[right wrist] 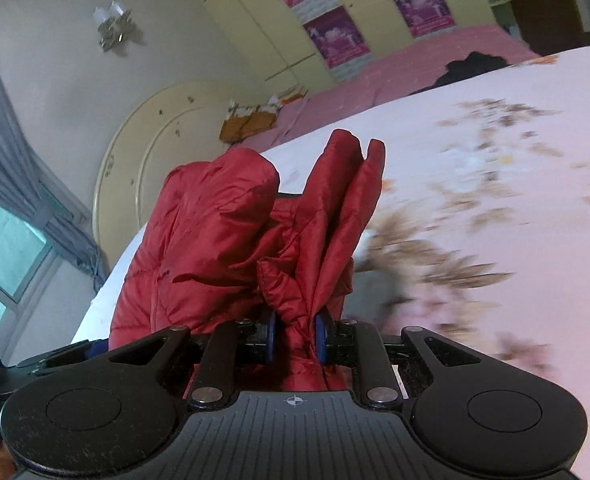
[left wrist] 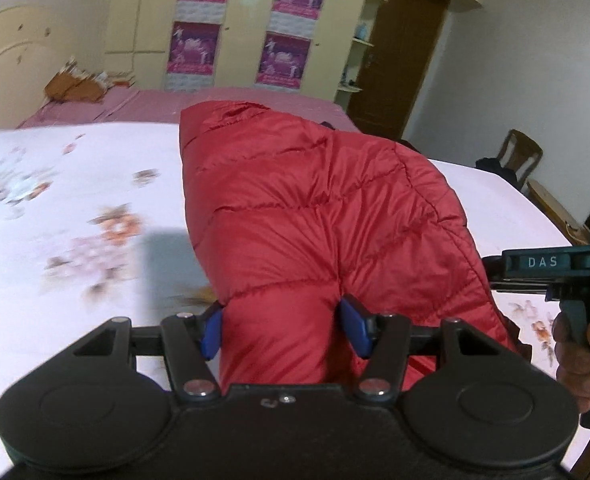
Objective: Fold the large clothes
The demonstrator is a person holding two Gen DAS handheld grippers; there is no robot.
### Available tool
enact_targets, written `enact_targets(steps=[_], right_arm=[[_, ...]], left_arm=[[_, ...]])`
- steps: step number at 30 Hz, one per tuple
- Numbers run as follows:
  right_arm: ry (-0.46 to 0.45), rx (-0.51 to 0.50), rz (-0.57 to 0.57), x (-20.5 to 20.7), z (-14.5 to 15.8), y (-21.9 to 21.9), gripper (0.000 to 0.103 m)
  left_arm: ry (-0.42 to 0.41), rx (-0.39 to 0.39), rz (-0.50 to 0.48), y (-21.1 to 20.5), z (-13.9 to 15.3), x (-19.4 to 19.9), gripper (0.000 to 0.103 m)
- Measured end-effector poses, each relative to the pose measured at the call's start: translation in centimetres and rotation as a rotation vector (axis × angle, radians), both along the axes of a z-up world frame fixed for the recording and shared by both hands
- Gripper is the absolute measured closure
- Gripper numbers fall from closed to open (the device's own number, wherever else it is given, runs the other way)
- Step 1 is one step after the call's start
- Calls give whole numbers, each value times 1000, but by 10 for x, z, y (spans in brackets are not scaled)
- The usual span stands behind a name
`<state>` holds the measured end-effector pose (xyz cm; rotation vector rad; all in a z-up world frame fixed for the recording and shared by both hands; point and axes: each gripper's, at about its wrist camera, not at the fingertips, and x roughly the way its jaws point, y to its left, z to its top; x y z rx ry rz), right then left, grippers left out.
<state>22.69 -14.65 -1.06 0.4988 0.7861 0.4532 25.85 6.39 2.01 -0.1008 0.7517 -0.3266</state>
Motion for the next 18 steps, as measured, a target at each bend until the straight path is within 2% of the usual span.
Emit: enact_targets(steps=[5,11,16,18], right_arm=[[17,-11,24,20,-4,77,85],[75,-56,52,39,-20,138,85],[126,-87,-18,46,-41,143,85],[151,-70,-46,49,-50,134,85]], left_arm=[[48,-34,27,69,-6,12,47],[107,-72,56,118,-25,34,46],[163,-91,35,132,-57,58,44],[170,-111,48,134,-68,66,38]])
